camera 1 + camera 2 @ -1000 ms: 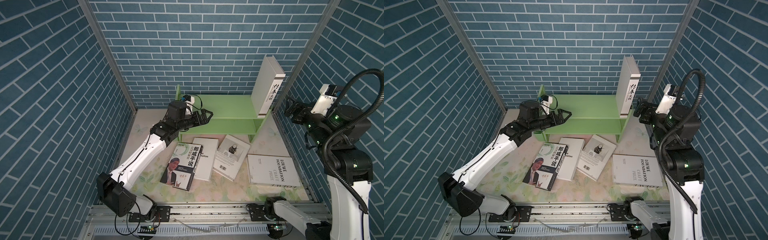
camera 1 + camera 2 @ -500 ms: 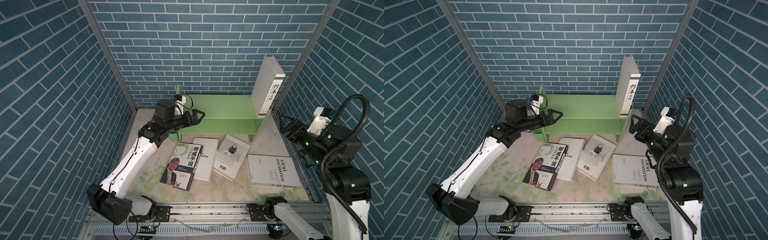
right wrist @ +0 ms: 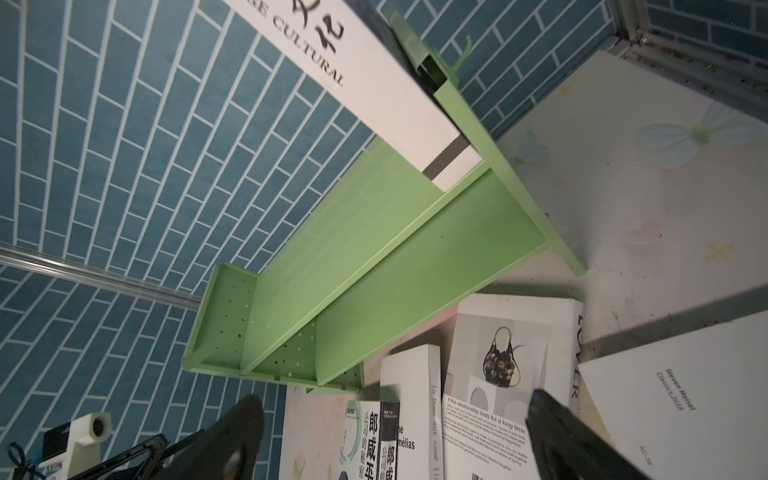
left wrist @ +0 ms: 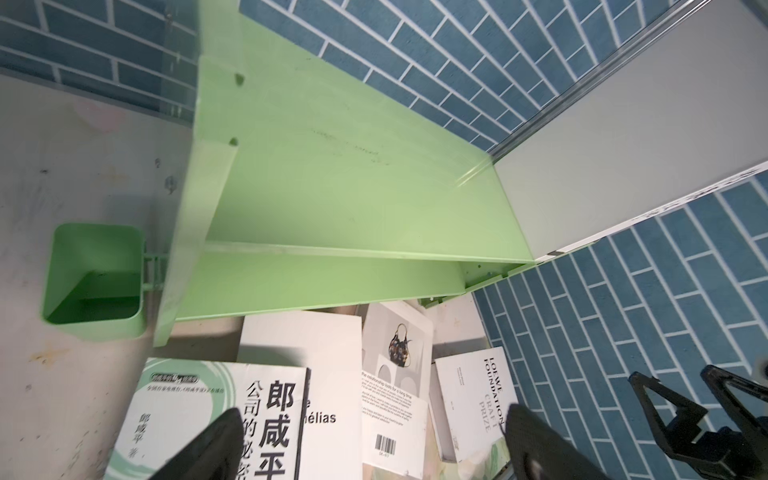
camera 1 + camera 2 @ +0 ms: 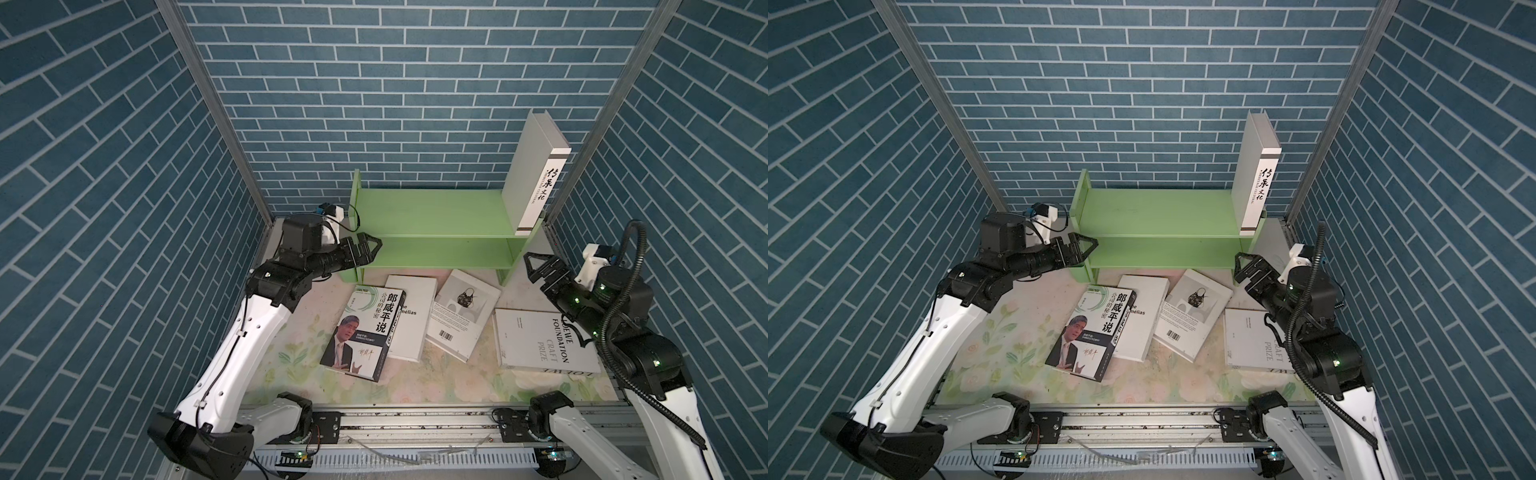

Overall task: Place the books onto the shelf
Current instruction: 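Withdraw the right gripper and reach both grippers toward the books on the table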

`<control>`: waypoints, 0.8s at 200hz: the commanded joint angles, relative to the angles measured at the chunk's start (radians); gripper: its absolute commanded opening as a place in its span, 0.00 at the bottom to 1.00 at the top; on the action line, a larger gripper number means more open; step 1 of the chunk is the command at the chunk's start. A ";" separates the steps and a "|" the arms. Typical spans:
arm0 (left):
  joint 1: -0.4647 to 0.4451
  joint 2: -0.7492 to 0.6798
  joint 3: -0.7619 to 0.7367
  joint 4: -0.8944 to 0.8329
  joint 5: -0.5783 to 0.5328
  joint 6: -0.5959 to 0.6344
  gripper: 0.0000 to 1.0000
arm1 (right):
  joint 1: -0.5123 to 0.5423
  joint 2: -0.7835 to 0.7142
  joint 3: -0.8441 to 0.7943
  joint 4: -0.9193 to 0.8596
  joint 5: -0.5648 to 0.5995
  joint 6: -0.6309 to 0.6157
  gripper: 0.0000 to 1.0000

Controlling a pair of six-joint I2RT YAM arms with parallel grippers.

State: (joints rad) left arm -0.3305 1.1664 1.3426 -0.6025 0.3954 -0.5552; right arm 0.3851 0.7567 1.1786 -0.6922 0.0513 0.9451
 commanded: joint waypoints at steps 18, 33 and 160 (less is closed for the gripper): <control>0.025 -0.033 -0.040 -0.144 -0.083 0.052 1.00 | 0.198 0.197 -0.017 0.167 0.109 0.056 0.99; 0.037 -0.046 -0.059 -0.158 -0.089 0.053 1.00 | 0.254 0.288 0.001 0.208 0.106 0.058 0.98; 0.093 -0.075 -0.347 -0.164 -0.109 0.144 1.00 | 0.511 0.719 0.007 0.469 0.212 0.247 0.98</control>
State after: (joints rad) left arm -0.2466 1.0924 1.0290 -0.7872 0.2989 -0.4572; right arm 0.8814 1.3914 1.1774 -0.3130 0.2619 1.1038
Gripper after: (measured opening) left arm 0.995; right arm 0.983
